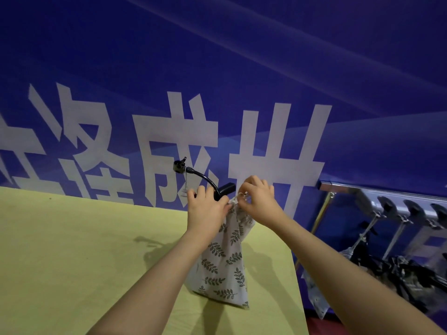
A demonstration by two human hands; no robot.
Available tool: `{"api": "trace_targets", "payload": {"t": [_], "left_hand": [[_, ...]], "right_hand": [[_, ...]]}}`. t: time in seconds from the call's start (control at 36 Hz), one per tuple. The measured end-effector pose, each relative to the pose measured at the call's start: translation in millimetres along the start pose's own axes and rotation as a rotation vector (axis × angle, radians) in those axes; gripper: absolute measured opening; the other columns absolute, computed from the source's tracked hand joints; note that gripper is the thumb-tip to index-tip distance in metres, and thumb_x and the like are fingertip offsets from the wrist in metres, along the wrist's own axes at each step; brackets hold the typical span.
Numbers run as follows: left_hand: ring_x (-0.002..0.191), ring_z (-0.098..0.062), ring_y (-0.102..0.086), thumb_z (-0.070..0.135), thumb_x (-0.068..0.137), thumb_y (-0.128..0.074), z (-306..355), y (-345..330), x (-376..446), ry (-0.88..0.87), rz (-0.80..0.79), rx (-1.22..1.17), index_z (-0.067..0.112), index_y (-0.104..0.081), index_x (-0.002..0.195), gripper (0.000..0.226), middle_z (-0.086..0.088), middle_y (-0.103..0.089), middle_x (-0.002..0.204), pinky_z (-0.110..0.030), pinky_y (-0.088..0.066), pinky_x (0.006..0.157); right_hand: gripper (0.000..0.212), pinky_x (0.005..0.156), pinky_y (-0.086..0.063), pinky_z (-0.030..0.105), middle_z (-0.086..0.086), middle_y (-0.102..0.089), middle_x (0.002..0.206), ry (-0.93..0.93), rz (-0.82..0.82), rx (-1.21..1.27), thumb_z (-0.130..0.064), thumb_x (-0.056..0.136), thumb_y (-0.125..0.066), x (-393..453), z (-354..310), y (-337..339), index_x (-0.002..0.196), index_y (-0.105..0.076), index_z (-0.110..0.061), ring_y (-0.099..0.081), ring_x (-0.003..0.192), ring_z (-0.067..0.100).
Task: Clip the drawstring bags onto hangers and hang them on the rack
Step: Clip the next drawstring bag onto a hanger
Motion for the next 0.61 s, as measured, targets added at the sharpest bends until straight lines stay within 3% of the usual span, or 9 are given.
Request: {"api": "trace_targets", "payload": {"t": [0.08,0.17,0.22,0.31,0.36,0.5,0.61], "left_hand": [[0.087,-0.027,-0.054,0.048,0.09,-0.05,0.7,1.7,0.7,0.003,0.023,0.001,0.03,-0.063,0.091,0.023,-0.003,-0.061,0.088,-0.042,-0.036,0.082],[0.087,-0.026,-0.053,0.044,0.089,-0.053,3.4,-1.0,0.1,-0.002,0.036,-0.012,0.031,-0.062,0.093,0.016,-0.004,-0.059,0.089,-0.042,-0.037,0.083],[0.084,-0.025,-0.055,0.045,0.083,-0.061,3.8,0.7,-0.9,-0.002,0.066,-0.008,0.033,-0.063,0.094,0.016,-0.004,-0.059,0.087,-0.043,-0.039,0.081],[0.078,-0.026,-0.056,0.044,0.072,-0.072,1.5,5.1,-2.1,0.006,0.126,-0.016,0.034,-0.063,0.102,0.032,-0.006,-0.059,0.084,-0.043,-0.043,0.077],[0.077,-0.026,-0.057,0.045,0.069,-0.074,0.2,9.3,-3.3,0.005,0.164,-0.035,0.033,-0.063,0.107,0.041,-0.007,-0.06,0.086,-0.042,-0.046,0.074],[0.079,-0.025,-0.058,0.057,0.077,-0.058,2.9,12.6,-5.2,-0.06,0.187,-0.057,0.03,-0.059,0.113,0.045,-0.005,-0.059,0.088,-0.041,-0.045,0.073],[0.081,-0.023,-0.057,0.063,0.078,-0.049,8.3,15.1,-4.4,-0.096,0.166,-0.093,0.033,-0.06,0.113,0.048,-0.003,-0.058,0.089,-0.039,-0.045,0.074]], "right_hand": [[0.011,0.092,-0.041,0.037,0.003,-0.061,0.099,-0.141,0.004,0.282,-0.019,0.09,-0.052,0.1,5.7,-5.2,0.094,-0.06,-0.013,-0.055,0.096,0.022],[0.007,0.078,-0.052,0.038,0.007,-0.065,0.082,-0.266,-0.011,0.636,-0.011,0.089,-0.052,-4.6,9.0,-8.3,0.088,-0.059,-0.01,-0.063,0.08,0.024],[0.008,0.068,-0.049,0.032,0.005,-0.059,0.071,-0.276,-0.013,0.758,-0.005,0.088,-0.052,-6.5,8.6,-8.1,0.084,-0.057,-0.009,-0.057,0.067,0.017],[0.019,0.054,-0.039,0.016,-0.004,-0.052,0.066,-0.215,-0.001,0.734,0.007,0.082,-0.052,-6.4,5.0,-0.1,0.081,-0.056,-0.012,-0.046,0.057,0.007],[0.022,0.05,-0.035,0.014,-0.006,-0.05,0.067,-0.144,0.003,0.634,0.009,0.082,-0.05,-4.7,0.7,4.2,0.089,-0.057,-0.011,-0.043,0.055,0.007],[0.022,0.058,-0.046,0.03,-0.005,-0.048,0.066,-0.087,0.284,0.55,-0.003,0.091,-0.053,-1.0,1.4,34.9,0.109,-0.055,-0.016,-0.046,0.059,0.009],[0.005,0.059,-0.048,0.032,-0.002,-0.056,0.068,-0.105,0.307,0.586,-0.017,0.094,-0.055,0.6,-2.9,38.9,0.097,-0.058,-0.014,-0.049,0.057,0.004]]}}
Point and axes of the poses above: each hand's wrist, its own x-axis towards the middle knuckle, its own y-axis out of the back of the hand, z = x × y, the point moved 8 cm from there along x, towards the middle knuckle
